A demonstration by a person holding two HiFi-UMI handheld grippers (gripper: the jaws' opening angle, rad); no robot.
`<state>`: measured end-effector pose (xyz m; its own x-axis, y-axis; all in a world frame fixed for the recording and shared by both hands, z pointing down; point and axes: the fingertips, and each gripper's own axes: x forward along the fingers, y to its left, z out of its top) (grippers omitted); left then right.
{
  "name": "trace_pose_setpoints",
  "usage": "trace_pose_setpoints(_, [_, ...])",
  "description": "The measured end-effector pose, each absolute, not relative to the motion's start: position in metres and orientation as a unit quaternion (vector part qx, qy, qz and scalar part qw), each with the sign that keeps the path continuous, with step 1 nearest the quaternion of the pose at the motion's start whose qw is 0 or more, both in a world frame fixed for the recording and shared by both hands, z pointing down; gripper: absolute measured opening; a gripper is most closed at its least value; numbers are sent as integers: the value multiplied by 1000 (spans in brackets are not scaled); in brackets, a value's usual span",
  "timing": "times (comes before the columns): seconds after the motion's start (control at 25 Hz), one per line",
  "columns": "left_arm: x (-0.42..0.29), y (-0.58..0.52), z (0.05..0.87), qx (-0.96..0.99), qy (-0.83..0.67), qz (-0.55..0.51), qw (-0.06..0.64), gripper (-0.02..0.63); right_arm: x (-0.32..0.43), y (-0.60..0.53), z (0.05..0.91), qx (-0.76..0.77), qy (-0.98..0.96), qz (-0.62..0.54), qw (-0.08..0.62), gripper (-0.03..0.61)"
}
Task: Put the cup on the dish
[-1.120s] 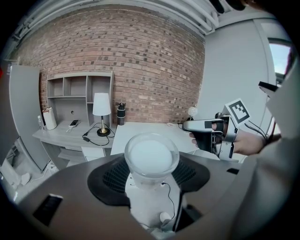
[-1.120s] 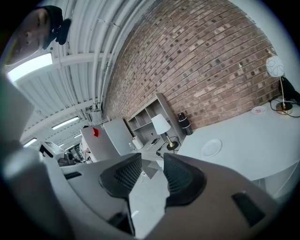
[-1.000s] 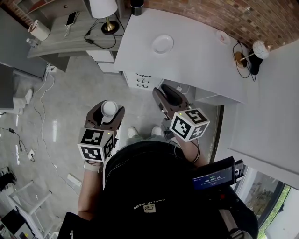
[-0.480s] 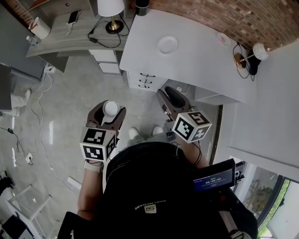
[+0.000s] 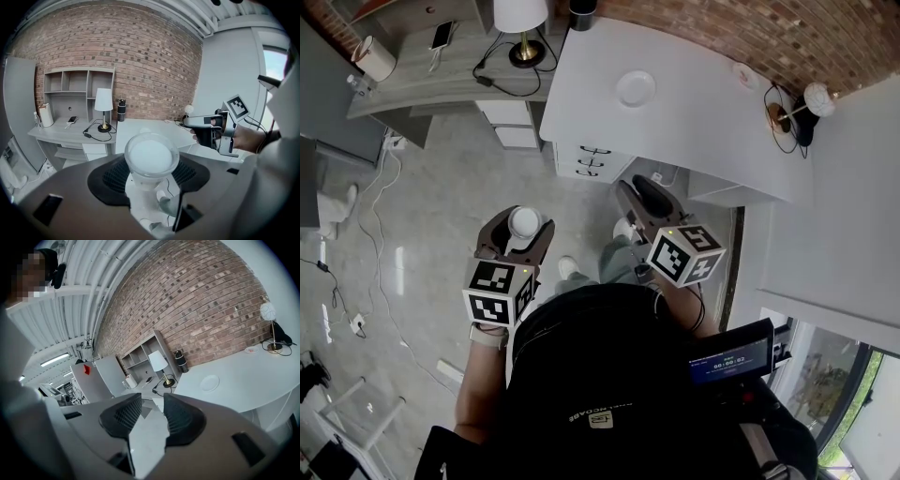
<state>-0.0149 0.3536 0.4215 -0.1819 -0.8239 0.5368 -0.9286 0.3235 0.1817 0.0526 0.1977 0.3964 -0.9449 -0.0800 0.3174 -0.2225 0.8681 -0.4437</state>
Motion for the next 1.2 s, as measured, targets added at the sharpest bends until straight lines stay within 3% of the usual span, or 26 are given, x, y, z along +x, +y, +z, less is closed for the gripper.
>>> trace_pose_setpoints(1.2, [-54, 244, 426, 538, -778, 105, 308, 270, -3, 68, 410, 56, -950, 275, 135, 147])
